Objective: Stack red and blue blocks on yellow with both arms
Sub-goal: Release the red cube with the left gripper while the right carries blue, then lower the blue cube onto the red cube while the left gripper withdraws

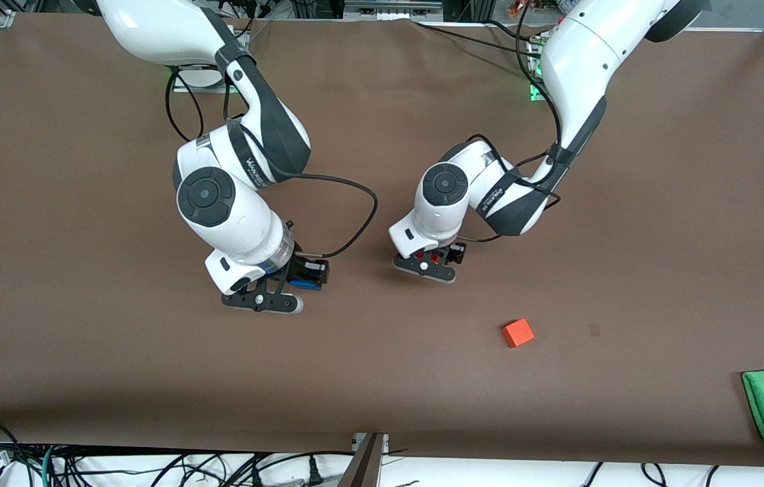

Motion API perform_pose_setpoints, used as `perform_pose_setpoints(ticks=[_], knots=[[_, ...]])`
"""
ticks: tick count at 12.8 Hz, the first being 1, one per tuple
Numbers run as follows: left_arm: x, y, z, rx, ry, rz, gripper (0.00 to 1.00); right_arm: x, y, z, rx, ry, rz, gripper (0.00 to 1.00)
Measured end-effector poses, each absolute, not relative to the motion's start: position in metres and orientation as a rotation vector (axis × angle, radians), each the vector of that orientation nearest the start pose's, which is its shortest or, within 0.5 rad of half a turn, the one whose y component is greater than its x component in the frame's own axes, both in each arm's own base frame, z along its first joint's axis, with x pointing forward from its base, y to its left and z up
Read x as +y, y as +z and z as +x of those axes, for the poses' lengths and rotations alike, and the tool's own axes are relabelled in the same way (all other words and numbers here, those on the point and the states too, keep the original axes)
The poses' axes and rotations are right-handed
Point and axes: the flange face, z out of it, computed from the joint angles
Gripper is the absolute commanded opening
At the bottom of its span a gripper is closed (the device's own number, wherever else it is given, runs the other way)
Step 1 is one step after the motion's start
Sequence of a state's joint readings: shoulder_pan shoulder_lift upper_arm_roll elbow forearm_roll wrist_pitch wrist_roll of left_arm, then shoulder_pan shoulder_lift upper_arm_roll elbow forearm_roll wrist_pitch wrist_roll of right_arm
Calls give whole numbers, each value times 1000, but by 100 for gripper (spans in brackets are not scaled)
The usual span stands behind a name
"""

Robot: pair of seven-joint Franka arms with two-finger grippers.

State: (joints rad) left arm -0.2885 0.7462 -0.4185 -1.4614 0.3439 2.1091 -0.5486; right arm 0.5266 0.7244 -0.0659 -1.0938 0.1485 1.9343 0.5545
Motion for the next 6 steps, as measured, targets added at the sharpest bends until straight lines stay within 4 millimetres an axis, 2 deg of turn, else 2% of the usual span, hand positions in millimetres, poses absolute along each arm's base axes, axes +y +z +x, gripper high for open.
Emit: perform_pose_setpoints(ticks=[2, 3, 5, 6], knots=[[-402, 302, 600, 300, 98, -3091, 100, 372, 405, 667, 197, -76, -2990, 21], [-393, 325, 610, 260, 101, -3090, 100, 383, 403, 661, 225, -68, -2990, 21], [-354, 372, 635, 152, 63, -3092, 100, 412, 394, 644, 283, -58, -3005, 21], [-325, 399, 650, 79, 19, -3100, 100, 429, 388, 635, 317, -56, -3007, 21]])
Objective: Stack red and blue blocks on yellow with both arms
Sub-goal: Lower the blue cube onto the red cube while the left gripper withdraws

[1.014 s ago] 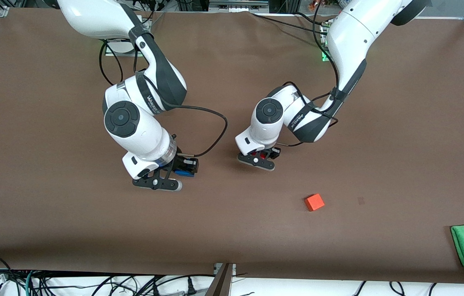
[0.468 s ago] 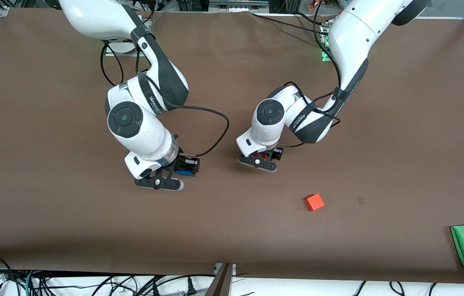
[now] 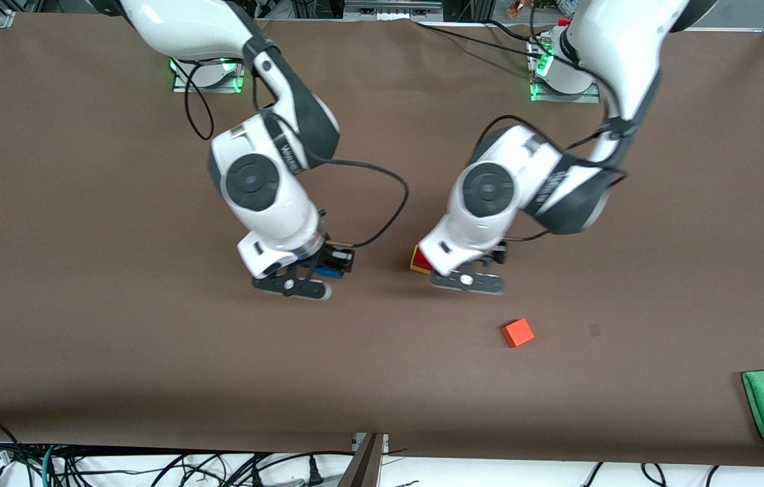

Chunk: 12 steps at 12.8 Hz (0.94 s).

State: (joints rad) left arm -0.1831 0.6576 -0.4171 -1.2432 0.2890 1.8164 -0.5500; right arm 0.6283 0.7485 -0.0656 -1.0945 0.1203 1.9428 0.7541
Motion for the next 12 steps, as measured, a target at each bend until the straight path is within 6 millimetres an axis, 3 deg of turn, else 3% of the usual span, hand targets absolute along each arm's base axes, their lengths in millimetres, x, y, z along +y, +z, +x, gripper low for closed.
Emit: perform_pose_setpoints(ticks=[3, 6, 9, 11, 12], knots=[[-239, 478, 670, -85, -80, -3091, 100, 471, 374, 612, 447, -71, -2972, 21], [-181, 539, 654, 11, -38, -3050, 100, 525, 363, 584, 644, -135, -2847, 21], [-98, 580, 648, 50, -1, -3132, 100, 580, 333, 547, 747, -171, -2749, 23], [-41, 591, 638, 15, 84, -3163, 100, 594, 315, 539, 773, -202, -2733, 23], [-30, 596, 631, -5, 117, -3157, 100, 594, 312, 540, 772, -214, -2737, 23]])
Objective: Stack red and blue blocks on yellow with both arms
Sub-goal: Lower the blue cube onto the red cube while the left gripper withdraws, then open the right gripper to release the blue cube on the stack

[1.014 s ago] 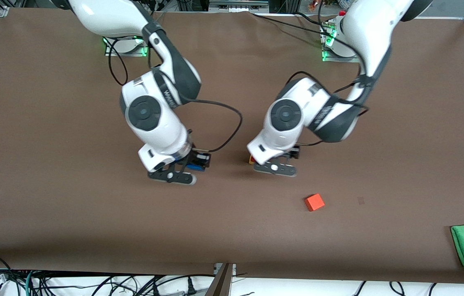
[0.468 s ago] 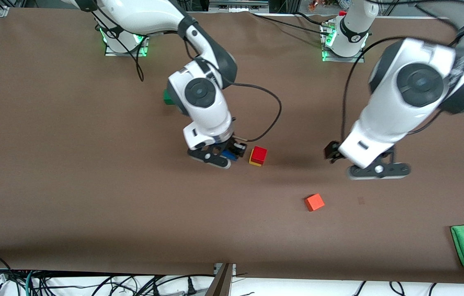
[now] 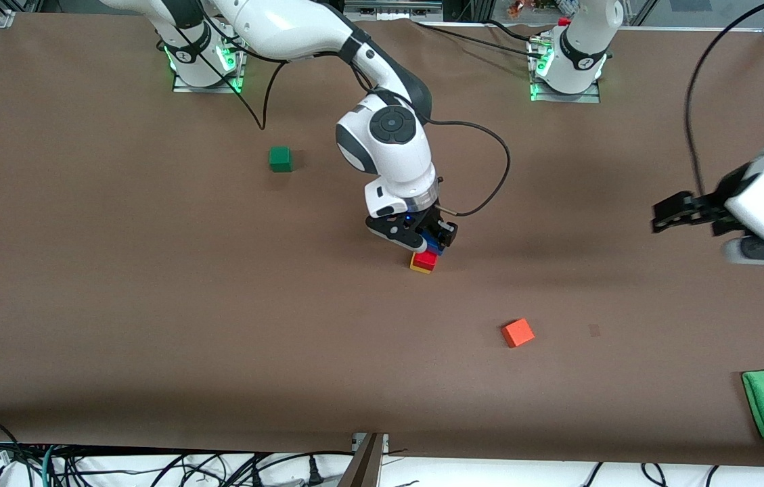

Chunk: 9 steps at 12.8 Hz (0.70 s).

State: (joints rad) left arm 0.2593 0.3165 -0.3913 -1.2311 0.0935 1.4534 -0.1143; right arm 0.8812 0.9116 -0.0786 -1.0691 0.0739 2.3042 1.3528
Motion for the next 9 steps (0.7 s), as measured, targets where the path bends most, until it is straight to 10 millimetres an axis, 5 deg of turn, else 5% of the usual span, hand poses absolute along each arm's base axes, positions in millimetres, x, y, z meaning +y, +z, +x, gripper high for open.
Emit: perform_pose_setpoints(ticks=[4, 8, 9], knots=[[-33, 596, 608, -68, 184, -3157, 100, 590, 317, 546, 774, -243, -2746, 25], [-27, 588, 606, -93, 212, -3149, 100, 588, 318, 548, 747, -299, -2769, 29], [-27, 588, 606, -93, 213, -3149, 100, 588, 318, 548, 745, -302, -2771, 37]])
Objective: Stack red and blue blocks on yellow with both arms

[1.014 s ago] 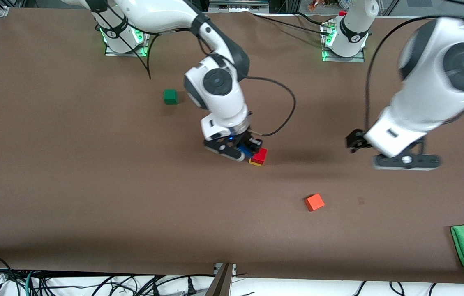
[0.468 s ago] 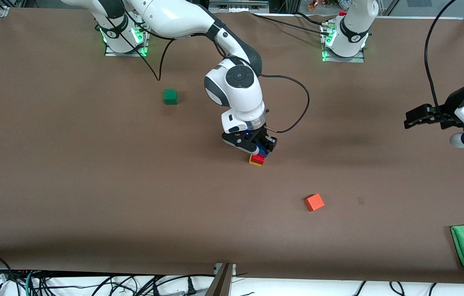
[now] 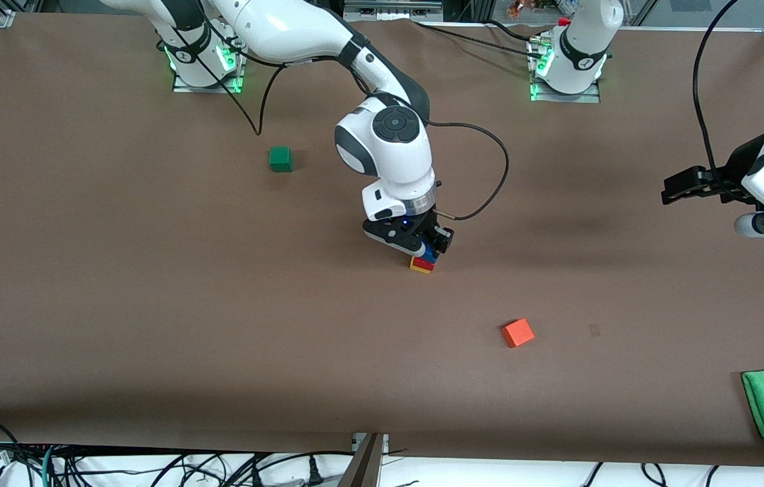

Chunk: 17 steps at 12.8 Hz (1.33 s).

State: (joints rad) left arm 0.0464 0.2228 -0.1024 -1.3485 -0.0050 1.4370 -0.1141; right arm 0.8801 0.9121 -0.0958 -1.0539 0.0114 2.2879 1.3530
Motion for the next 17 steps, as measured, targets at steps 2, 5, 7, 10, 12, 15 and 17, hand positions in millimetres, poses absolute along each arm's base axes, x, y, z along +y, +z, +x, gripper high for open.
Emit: perform_pose_setpoints(ticks=[2, 5, 7, 10, 12, 15, 17], knots=[[-27, 588, 606, -92, 215, -3149, 100, 588, 318, 548, 744, -304, -2772, 52], [-27, 587, 606, -93, 216, -3149, 100, 588, 316, 548, 744, -304, -2774, 59], [-27, 587, 606, -93, 216, -3149, 100, 588, 315, 548, 744, -303, -2775, 68], [-27, 587, 606, -93, 215, -3149, 100, 590, 310, 546, 740, -300, -2782, 100], [-27, 587, 606, -93, 215, -3149, 100, 590, 312, 547, 740, -302, -2781, 100], [-27, 588, 606, -93, 215, -3149, 100, 584, 339, 551, 760, -302, -2795, 100], [-27, 588, 606, -93, 213, -3149, 100, 561, 391, 564, 757, -311, -2819, 100]])
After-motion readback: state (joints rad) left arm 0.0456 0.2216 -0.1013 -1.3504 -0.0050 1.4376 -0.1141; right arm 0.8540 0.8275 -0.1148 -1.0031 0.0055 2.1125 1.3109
